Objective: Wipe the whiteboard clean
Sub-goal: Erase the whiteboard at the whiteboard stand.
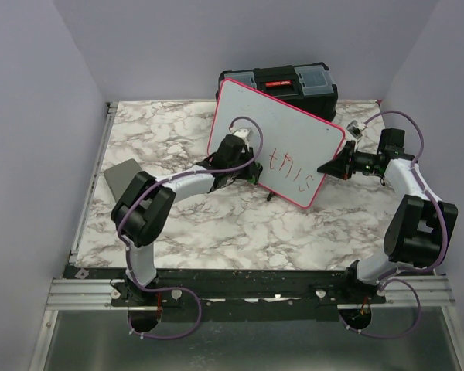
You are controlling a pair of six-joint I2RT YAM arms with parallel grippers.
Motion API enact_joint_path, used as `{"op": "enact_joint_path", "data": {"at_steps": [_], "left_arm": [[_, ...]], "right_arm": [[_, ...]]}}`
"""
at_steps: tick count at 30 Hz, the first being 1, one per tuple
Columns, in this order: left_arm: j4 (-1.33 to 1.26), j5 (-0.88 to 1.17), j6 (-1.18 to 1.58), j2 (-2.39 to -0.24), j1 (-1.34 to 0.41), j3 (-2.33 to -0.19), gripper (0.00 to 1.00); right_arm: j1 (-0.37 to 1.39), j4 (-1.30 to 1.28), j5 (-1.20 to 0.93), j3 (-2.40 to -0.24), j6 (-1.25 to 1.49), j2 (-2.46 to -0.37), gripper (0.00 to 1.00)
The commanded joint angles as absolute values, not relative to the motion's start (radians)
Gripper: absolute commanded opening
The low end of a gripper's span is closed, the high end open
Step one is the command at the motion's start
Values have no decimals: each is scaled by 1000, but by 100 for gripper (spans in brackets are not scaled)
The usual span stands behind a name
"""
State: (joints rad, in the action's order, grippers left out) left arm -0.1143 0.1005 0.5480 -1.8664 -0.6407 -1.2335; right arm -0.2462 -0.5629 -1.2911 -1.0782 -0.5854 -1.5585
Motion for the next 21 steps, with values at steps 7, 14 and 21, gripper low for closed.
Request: {"op": "enact_joint_path", "data": {"at_steps": [7,14,21], "left_arm": [[-70,44,581,-1872,-575,-1242,0],[49,54,539,-1899,-538,-1468,0],[45,87,547,-1926,-543,-1497,0]], "right_arm": [[-230,-621,-1379,-1098,-587,-1551,1],[-230,-621,-1379,-1099,-587,-1550,1],[-230,-621,-1378,-1098,-588,-1551,1]]}}
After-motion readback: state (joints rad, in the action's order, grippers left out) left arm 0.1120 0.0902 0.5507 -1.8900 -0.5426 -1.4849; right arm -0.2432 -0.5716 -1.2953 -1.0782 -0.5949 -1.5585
